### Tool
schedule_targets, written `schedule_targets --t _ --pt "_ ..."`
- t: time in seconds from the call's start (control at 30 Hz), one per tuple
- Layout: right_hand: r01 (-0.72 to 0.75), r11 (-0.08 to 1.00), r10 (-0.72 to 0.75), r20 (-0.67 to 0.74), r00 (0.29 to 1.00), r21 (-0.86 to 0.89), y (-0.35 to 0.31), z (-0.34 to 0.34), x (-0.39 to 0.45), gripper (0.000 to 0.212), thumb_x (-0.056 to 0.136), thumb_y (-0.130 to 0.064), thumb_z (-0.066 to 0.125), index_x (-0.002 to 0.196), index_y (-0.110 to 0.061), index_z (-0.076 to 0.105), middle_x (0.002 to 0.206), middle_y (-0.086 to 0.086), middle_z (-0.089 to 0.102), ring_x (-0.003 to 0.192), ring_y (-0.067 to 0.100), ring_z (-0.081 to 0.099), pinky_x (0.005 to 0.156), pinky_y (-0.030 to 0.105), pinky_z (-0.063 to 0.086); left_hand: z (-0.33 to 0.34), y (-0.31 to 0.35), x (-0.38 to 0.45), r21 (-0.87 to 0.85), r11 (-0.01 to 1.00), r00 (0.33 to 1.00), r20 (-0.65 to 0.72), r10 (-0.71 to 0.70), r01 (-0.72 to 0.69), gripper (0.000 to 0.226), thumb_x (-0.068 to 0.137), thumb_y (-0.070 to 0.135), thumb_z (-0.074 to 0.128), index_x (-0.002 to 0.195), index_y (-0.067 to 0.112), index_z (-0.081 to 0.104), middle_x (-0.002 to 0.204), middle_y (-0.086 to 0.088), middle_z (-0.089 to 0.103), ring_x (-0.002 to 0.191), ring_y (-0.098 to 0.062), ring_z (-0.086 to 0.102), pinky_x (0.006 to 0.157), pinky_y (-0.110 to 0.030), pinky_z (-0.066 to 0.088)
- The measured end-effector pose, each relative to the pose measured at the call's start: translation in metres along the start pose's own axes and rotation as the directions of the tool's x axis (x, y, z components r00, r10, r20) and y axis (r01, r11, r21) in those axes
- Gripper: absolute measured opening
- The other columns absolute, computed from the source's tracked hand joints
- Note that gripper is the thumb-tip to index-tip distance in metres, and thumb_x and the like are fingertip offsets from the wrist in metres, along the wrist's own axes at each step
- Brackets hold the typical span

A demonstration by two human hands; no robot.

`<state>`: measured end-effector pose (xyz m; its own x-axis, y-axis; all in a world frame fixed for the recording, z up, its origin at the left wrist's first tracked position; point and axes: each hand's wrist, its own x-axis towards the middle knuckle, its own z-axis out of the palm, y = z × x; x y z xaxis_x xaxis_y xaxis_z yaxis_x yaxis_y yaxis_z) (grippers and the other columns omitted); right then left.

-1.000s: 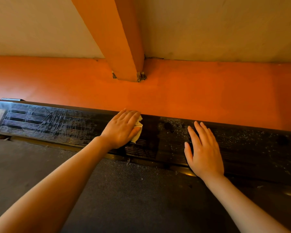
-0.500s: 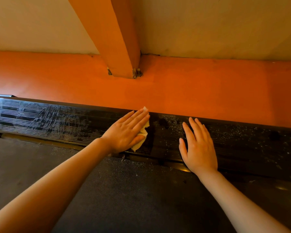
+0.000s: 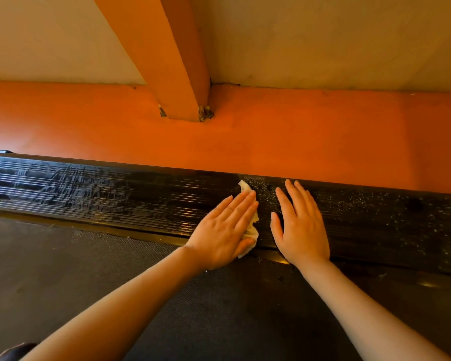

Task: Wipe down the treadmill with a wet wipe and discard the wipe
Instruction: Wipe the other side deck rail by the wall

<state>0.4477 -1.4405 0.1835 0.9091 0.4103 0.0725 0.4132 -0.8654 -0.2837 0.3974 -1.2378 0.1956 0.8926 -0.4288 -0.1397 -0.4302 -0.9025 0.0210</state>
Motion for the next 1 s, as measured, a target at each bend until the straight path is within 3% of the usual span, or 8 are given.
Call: schedule_targets --t 0.23,0.4,0.57,0.77,0.87,1.0 --pt "-0.004 1.0 0.004 0.017 1.0 -0.029 0.0 0.0 0.001 0.057 0.1 -0.04 0.032 0.145 -0.009 0.047 0.153 0.016 0.04 0.145 0.03 0.032 0.117 0.045 0.028 -0.006 -0.006 0.032 -0.047 0.982 0.983 0.025 -0.181 0.182 0.069 0.104 0.052 0.01 0.155 0.007 0.002 0.163 -0.013 -0.005 0.151 -0.024 -0.008 0.123 -0.042 0.004" --pt "-0.009 1.0 0.009 -0.007 1.0 -0.017 0.003 -0.004 0.0 0.055 0.099 -0.039 0.032 0.141 -0.007 0.051 0.15 0.017 0.043 0.142 0.033 0.037 0.116 0.047 0.026 0.0 0.022 0.004 -0.059 0.969 0.97 -0.017 -0.241 0.239 0.064 0.105 0.048 0.018 0.154 0.006 0.015 0.161 -0.015 0.012 0.15 -0.027 0.009 0.123 -0.042 0.013" --pt "-0.092 0.996 0.091 -0.044 0.995 -0.011 0.019 -0.011 -0.015 0.058 0.099 -0.039 0.032 0.141 -0.004 0.049 0.15 0.019 0.043 0.14 0.034 0.038 0.116 0.047 0.025 0.001 0.034 -0.011 -0.069 0.956 0.958 0.016 -0.286 0.287 0.065 0.105 0.048 0.015 0.154 0.006 0.02 0.161 -0.013 0.013 0.15 -0.026 0.01 0.12 -0.04 0.007" --pt "-0.131 0.99 0.13 -0.039 0.991 -0.043 0.04 -0.018 -0.022 0.059 0.099 -0.042 0.032 0.141 -0.004 0.049 0.15 0.019 0.042 0.14 0.033 0.039 0.116 0.046 0.026 -0.012 0.007 0.046 -0.095 0.94 0.944 0.075 -0.322 0.328 0.07 0.097 0.055 -0.004 0.151 0.012 -0.015 0.158 -0.006 -0.023 0.146 -0.019 -0.024 0.116 -0.031 -0.021" --pt "-0.134 0.99 0.132 -0.036 0.991 -0.043 0.04 -0.017 -0.023 0.06 0.099 -0.042 0.031 0.142 -0.004 0.049 0.15 0.018 0.044 0.141 0.033 0.038 0.115 0.044 0.026 -0.011 0.006 0.049 -0.092 0.94 0.943 0.086 -0.32 0.328 0.069 0.1 0.054 0.001 0.153 0.01 -0.011 0.16 -0.007 -0.017 0.148 -0.02 -0.019 0.119 -0.034 -0.015" --pt "-0.143 0.989 0.141 -0.038 0.989 -0.044 0.039 -0.015 -0.023 0.059 0.099 -0.041 0.031 0.142 -0.004 0.048 0.15 0.017 0.043 0.141 0.032 0.037 0.116 0.044 0.028 -0.003 0.037 0.007 -0.128 0.954 0.962 0.009 -0.272 0.271 0.064 0.104 0.046 0.017 0.155 0.006 0.013 0.162 -0.014 0.007 0.151 -0.025 0.003 0.122 -0.04 0.005"
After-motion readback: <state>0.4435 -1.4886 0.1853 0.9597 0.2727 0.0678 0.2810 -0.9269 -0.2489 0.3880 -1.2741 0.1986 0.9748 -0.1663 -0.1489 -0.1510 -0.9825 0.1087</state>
